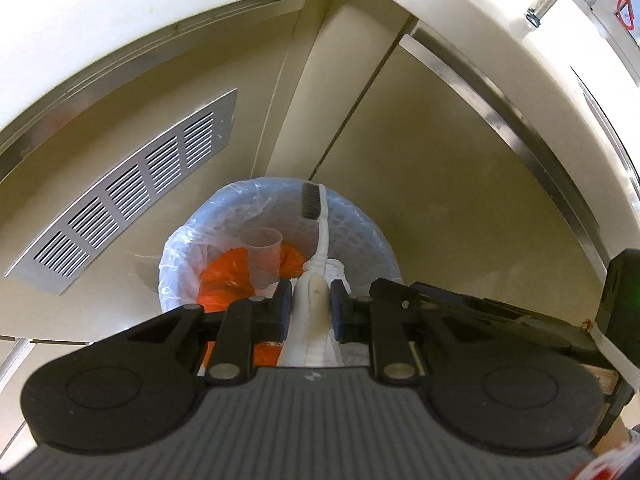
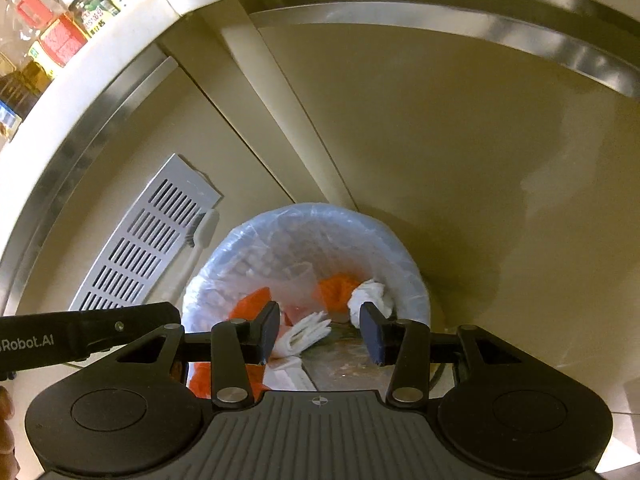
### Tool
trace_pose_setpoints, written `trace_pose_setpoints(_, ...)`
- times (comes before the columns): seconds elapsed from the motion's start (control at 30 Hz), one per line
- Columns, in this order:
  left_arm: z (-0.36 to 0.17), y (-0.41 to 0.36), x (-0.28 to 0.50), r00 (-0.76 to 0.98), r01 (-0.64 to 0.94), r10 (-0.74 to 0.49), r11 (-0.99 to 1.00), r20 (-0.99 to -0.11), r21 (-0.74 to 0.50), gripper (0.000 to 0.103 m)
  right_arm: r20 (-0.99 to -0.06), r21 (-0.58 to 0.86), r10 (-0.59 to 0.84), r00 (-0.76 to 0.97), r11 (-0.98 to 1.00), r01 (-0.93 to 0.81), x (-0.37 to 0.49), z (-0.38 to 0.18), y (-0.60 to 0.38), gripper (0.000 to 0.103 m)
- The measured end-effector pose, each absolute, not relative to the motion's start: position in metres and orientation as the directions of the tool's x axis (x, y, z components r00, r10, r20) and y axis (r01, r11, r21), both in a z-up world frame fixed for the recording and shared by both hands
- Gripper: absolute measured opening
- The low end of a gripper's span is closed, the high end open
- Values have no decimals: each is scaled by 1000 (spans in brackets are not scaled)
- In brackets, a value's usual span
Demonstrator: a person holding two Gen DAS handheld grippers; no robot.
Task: Collect trash
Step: 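Open the right gripper to drop the paper towel while the left drops the toothbrush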
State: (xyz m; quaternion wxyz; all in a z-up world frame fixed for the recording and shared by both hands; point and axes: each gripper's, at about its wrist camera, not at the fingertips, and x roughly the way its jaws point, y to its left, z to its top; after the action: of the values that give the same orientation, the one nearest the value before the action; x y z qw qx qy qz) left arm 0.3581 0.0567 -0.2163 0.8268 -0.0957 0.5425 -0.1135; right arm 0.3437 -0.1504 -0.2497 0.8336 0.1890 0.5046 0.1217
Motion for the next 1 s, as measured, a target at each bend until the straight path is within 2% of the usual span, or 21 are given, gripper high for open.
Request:
trace_pose_setpoints(0.73,-261,30,387,285,151,-290,955,-914,-256,18,-815,424,381,436,906,1,339,-258,-157,45)
trace_pose_setpoints(0.93,-266,21,399,276,176,-280,955,-919,-238,30,-815,426,382,435,905,3,338,-260,-159,45)
trace_pose_setpoints(1.0,-264,22,398,288,177,-253,962,-924,-208,30,-816,426,383,434,905,2,338,-261,-160,45)
